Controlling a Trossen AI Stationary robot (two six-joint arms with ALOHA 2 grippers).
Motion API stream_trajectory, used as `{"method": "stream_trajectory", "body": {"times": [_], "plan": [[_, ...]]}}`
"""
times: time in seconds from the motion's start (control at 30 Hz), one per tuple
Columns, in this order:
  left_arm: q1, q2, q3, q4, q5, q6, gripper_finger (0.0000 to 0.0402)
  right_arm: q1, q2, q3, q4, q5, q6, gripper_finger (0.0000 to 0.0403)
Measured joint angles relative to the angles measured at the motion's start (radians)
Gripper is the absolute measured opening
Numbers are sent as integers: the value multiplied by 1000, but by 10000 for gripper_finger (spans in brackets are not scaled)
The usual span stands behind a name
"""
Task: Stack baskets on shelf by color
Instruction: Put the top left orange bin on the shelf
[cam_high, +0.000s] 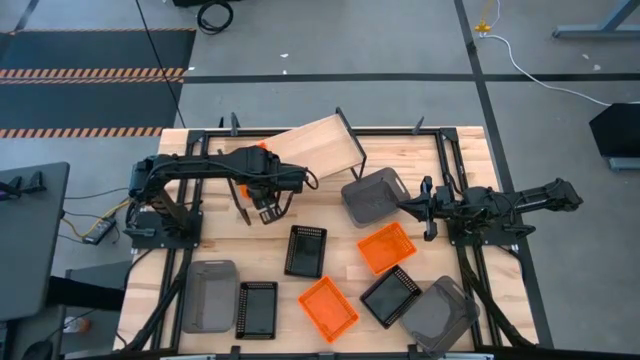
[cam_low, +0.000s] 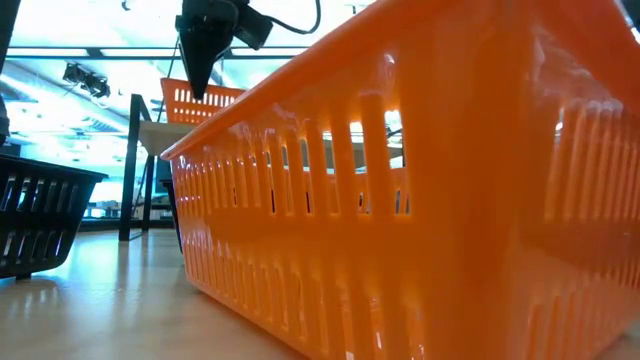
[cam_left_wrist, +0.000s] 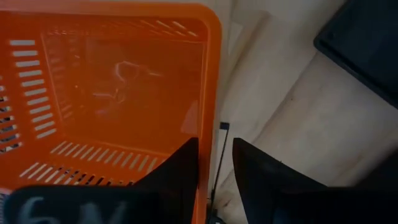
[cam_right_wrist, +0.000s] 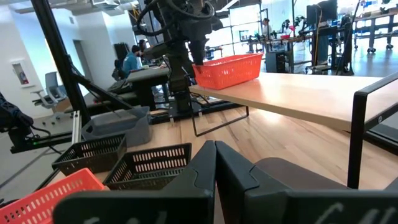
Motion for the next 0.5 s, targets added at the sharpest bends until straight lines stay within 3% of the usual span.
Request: {"method": "stream_trajectory", "body": {"times": [0.23, 0.5], "plan": [[2, 0, 12, -1, -63, 26, 105, 0, 0, 0, 0, 0, 0, 12], [2, 0, 139, 0, -86, 52, 105, 0, 0, 0, 0, 0, 0, 12]]}}
